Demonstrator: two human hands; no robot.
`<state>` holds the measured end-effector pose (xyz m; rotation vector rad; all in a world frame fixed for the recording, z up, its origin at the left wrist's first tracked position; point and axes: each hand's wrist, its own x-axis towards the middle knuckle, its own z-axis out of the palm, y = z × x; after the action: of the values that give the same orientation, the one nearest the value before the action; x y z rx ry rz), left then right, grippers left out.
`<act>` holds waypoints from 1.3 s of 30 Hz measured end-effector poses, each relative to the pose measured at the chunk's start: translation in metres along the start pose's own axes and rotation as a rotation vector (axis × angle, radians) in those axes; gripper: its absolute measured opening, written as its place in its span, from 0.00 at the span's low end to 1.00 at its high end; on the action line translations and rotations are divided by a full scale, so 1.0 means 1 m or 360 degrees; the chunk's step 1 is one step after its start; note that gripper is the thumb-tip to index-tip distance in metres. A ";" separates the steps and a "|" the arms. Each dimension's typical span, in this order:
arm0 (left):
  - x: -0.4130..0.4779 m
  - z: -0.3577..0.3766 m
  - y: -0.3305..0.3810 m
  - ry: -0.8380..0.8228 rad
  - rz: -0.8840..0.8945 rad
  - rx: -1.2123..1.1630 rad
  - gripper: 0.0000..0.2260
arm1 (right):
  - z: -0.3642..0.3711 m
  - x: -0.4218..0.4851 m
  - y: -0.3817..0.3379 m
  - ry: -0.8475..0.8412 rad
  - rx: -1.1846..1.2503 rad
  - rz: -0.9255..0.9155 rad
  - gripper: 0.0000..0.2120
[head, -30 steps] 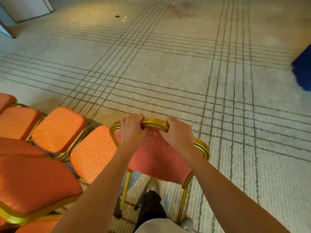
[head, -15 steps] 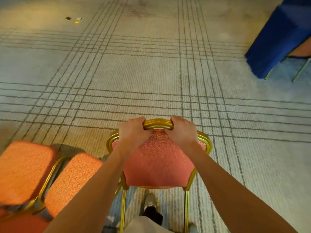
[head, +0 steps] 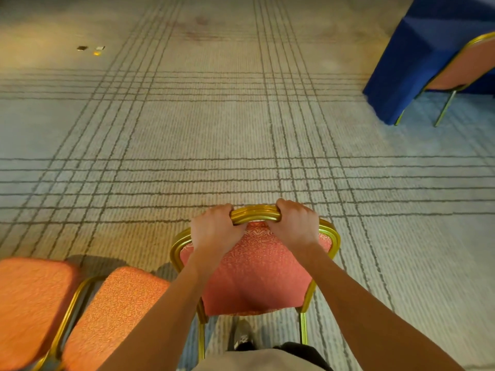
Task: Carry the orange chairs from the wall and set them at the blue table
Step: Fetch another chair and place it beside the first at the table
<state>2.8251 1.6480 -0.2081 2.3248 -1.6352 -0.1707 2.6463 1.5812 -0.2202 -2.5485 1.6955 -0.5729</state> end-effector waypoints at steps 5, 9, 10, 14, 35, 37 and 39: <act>-0.019 -0.003 0.001 0.0113 0.0027 -0.0082 0.16 | -0.007 -0.015 -0.001 0.0021 0.0077 0.0033 0.15; -0.035 0.001 0.000 0.0138 0.0068 -0.0112 0.18 | -0.011 -0.029 0.005 0.0014 0.0115 -0.0038 0.17; -0.039 0.001 0.001 0.0135 0.0070 -0.0110 0.19 | -0.013 -0.033 0.007 0.0046 0.0142 -0.0051 0.17; -0.049 0.000 0.013 0.0175 0.0162 -0.0103 0.20 | -0.025 -0.046 0.022 0.0193 0.0200 -0.0117 0.16; 0.013 -0.001 0.247 0.0368 0.1227 -0.0350 0.17 | -0.155 -0.070 0.205 0.0753 -0.0036 0.0292 0.13; 0.024 0.007 0.284 0.0392 0.1280 -0.0333 0.17 | -0.163 -0.066 0.236 0.0783 -0.0062 0.0350 0.13; 0.034 0.014 0.312 0.0378 0.1307 -0.0318 0.17 | -0.169 -0.060 0.261 0.0781 -0.0052 0.0387 0.13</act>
<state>2.5528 1.5163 -0.1242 1.3218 -2.1579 0.1132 2.3410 1.5586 -0.1379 -2.2933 2.1255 -1.2343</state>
